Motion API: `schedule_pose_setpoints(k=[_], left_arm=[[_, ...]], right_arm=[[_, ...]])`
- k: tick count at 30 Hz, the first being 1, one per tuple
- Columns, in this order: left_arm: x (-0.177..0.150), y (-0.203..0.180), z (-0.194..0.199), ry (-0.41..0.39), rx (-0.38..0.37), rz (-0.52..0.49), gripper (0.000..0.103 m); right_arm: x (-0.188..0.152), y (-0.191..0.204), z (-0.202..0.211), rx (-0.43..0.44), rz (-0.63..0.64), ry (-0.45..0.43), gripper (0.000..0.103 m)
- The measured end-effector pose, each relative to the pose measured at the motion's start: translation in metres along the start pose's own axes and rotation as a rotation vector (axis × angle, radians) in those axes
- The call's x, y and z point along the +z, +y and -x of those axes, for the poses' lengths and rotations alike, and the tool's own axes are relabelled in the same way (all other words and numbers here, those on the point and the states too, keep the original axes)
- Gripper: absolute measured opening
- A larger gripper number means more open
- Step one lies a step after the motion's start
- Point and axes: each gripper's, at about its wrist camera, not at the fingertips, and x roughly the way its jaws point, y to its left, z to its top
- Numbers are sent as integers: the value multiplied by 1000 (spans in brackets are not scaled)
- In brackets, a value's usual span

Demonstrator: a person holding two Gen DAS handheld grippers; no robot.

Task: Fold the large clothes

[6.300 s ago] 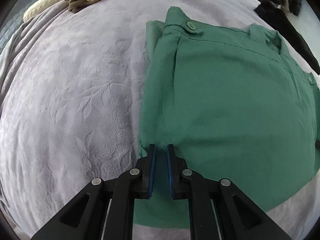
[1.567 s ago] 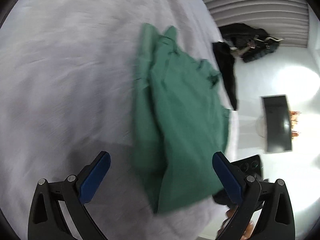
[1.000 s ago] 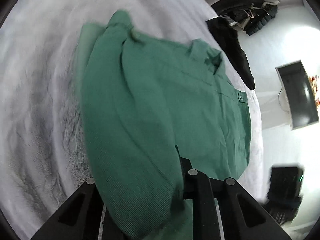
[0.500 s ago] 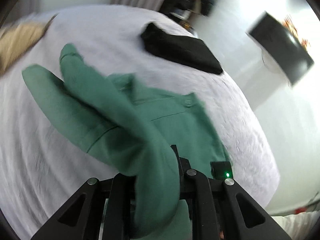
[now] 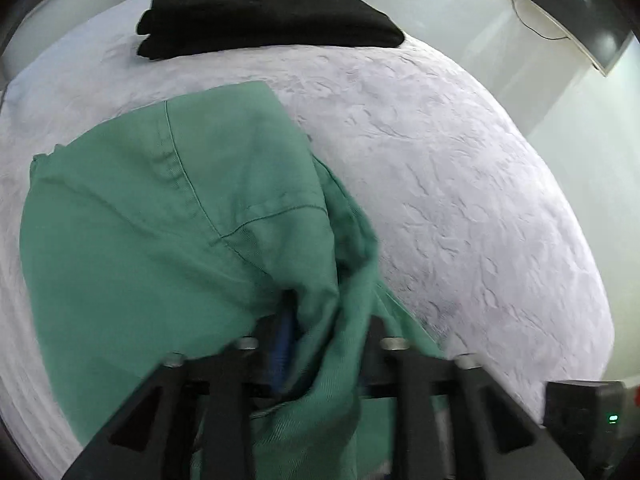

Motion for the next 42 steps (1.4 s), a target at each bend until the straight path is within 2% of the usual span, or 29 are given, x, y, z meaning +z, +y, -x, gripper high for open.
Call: schedule_pose_setpoints(k=[1,2,3,7,8,9,10,11,12,16,19,21,24,25,26,27,28,29,31,32,34,35,36,38,39,42], left_arm=[[-1,0,2,-11,-10,12,72],[-2,-1,5,-28,-21,22,77],[-3,-2,12,-46,-30,24,81],[1,-8,36,-88,-46,37,81],[-1,-3,49,-130,-36,56,81],[-3,2,59,-157,-22,70,90],[-4,12,70,-185,7,95,103],[-7,23,79,-219,40,118,103],[-9,37,90,-238,87,132,103],[-29,83,109,-216,227,190,103],[-52,117,103,-145,312,247,103],[-75,135,99,-91,348,292,103],[-96,149,93,-55,352,338,103],[-102,152,92,-51,343,355,103],[-104,152,90,-48,339,363,103],[-106,152,89,-47,334,369,103],[-106,152,90,-49,334,371,103],[-109,152,92,-53,332,371,103],[-113,153,94,-55,325,365,103],[-114,150,90,-48,322,362,103],[-116,145,83,-33,302,364,103],[-118,145,82,-30,299,367,103],[-119,145,83,-30,299,368,103],[-121,145,86,-32,303,358,103],[-121,147,88,-34,307,354,103],[-121,151,94,-40,323,351,103]], right_arm=[[1,-3,4,-6,-4,-9,10],[1,-4,9,-15,-8,-22,10],[2,-5,16,-26,-10,-43,10],[19,0,27,-65,-3,-102,12],[21,1,33,-75,6,-110,19],[22,2,42,-83,21,-118,42],[24,10,48,-85,43,-129,58],[27,20,50,-80,65,-142,79],[27,27,53,-81,96,-152,80],[21,76,47,-157,280,-152,80],[13,110,30,-244,430,-130,80],[14,136,2,-301,525,-90,81],[4,149,-35,-396,629,-25,81],[6,153,-51,-472,658,-27,81],[5,152,-56,-533,672,-42,78],[8,151,-53,-554,661,-82,50],[14,147,-40,-527,607,-145,33],[20,138,-20,-474,527,-207,23],[27,106,12,-437,338,-279,22],[33,83,20,-413,228,-272,22],[36,27,27,-305,-8,-200,20],[32,11,29,-245,-71,-183,15],[27,-1,35,-178,-112,-173,15],[20,1,49,-182,-85,-178,16],[17,6,56,-195,-56,-189,22],[17,44,82,-230,109,-246,23]])
